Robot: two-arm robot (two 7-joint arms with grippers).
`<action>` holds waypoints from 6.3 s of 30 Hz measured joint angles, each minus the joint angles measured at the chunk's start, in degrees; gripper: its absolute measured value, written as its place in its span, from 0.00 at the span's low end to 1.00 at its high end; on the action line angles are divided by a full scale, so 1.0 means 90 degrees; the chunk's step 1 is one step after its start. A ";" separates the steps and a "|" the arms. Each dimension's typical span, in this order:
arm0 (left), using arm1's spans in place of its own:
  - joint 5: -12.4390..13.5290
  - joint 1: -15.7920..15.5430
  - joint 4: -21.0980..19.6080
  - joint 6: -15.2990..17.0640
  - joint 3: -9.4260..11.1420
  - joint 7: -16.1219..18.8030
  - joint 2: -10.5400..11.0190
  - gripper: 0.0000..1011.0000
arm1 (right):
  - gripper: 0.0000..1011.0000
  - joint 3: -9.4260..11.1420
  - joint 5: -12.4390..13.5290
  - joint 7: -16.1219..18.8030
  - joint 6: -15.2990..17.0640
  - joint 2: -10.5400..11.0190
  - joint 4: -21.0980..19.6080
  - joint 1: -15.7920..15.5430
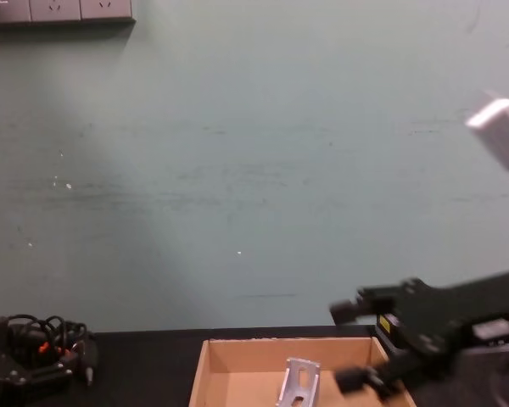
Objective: Use one hand to pick up the angle iron from the table and place it into the box.
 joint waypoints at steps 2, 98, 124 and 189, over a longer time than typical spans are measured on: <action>0.0000 0.0000 0.0000 0.0000 0.0000 0.0000 0.0000 1.00 | 0.99 -0.0024 0.0197 0.0405 -0.0113 0.0231 -0.0223 -0.0146; 0.0000 0.0000 0.0000 0.0000 0.0000 0.0000 0.0000 1.00 | 0.99 -0.1578 0.0146 0.0656 -0.0344 0.0491 -0.0308 -0.0319; 0.0000 0.0000 0.0000 0.0000 0.0000 0.0000 0.0000 1.00 | 0.95 -0.1636 0.0087 0.0665 -0.0290 0.0319 -0.0130 -0.0247; 0.0000 0.0000 0.0000 0.0001 0.0000 0.0000 0.0000 1.00 | 0.73 -0.0808 -0.0304 -0.0870 0.0233 -0.0746 0.1735 0.1080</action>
